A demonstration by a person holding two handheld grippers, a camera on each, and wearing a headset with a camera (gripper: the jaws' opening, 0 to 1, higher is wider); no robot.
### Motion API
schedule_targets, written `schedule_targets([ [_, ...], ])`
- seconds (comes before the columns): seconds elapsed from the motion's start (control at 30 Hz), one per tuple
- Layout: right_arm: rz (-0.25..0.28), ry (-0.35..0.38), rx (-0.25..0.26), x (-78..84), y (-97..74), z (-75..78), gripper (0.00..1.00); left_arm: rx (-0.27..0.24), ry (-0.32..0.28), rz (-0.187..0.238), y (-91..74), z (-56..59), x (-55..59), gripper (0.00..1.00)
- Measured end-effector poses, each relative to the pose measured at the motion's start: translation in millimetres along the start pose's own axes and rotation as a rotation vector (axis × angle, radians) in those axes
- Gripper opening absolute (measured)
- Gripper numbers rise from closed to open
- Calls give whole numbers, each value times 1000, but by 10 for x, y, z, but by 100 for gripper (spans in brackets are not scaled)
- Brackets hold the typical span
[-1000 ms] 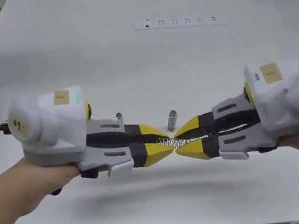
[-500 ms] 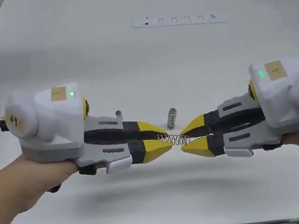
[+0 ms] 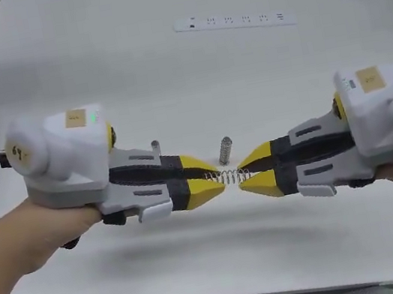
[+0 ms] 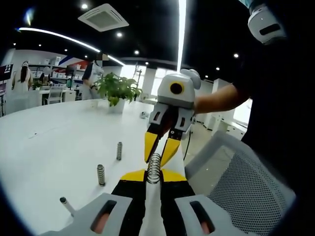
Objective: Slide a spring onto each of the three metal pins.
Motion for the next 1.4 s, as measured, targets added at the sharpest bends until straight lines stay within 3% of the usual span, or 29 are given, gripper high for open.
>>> schedule_targets([
  [0.8, 59, -12, -17, -183, -82, 28, 8, -22, 4, -5, -19, -28, 20, 2],
  [1.17, 131, 9, -30, -380, -85, -29, 8, -25, 15, -34, 12, -12, 92, 2],
  [1.4, 148, -36, -20, -508, -20, -63, 8, -21, 25, -41, 35, 13, 79, 2],
])
Point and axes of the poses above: the centre of the closed fingertips' face, and the gripper's own axes: y roughly forward along the fingers, z roughly to its right, x roughly out of its underside, the point moved 2 cm from there along -y, roughly backward along the fingers, and after that the axes turned 10 degrees about -z, right-handed, at the moved point
